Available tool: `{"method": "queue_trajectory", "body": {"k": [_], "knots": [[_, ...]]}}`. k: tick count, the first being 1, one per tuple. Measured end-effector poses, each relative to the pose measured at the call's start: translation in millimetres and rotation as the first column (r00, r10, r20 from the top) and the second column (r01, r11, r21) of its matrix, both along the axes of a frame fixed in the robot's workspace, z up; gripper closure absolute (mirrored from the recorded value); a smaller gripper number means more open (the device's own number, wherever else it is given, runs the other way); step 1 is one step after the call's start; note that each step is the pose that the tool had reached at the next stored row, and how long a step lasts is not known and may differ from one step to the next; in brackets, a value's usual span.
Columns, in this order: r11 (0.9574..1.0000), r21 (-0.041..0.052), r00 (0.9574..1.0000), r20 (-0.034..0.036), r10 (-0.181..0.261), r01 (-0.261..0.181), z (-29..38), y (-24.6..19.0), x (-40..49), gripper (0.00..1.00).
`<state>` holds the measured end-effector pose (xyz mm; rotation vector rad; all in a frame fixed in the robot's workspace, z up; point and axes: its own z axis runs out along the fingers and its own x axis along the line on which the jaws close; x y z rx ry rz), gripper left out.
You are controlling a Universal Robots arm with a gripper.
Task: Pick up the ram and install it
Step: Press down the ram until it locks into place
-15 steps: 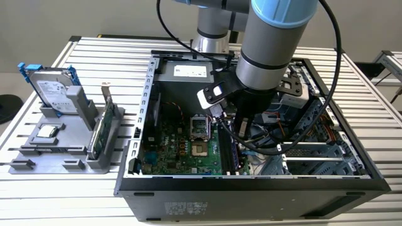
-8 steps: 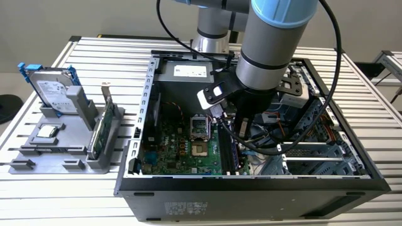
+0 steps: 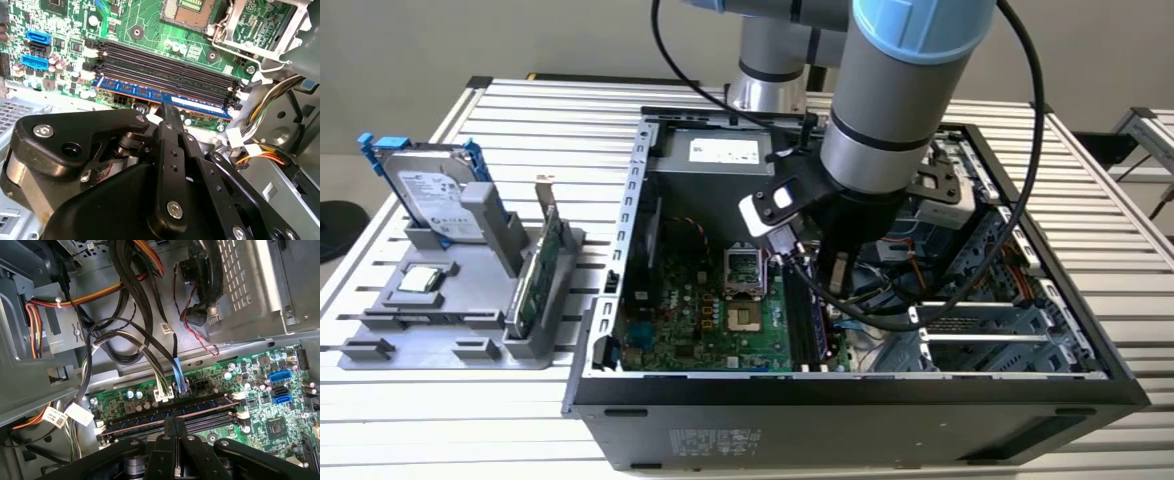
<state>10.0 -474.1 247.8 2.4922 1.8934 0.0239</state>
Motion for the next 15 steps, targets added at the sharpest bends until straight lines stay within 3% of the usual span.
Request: {"method": "queue_trajectory", "body": {"k": [6, 15], "knots": [[0.9989, 0.0065, 0.9989, -0.0018, 0.047, -0.047, -2.8, 0.3, 0.1, 1.00], [0.9942, 0.0085, 0.9943, -0.0022, 0.107, -0.107, -3.5, 0.7, 0.8, 1.00]]}}
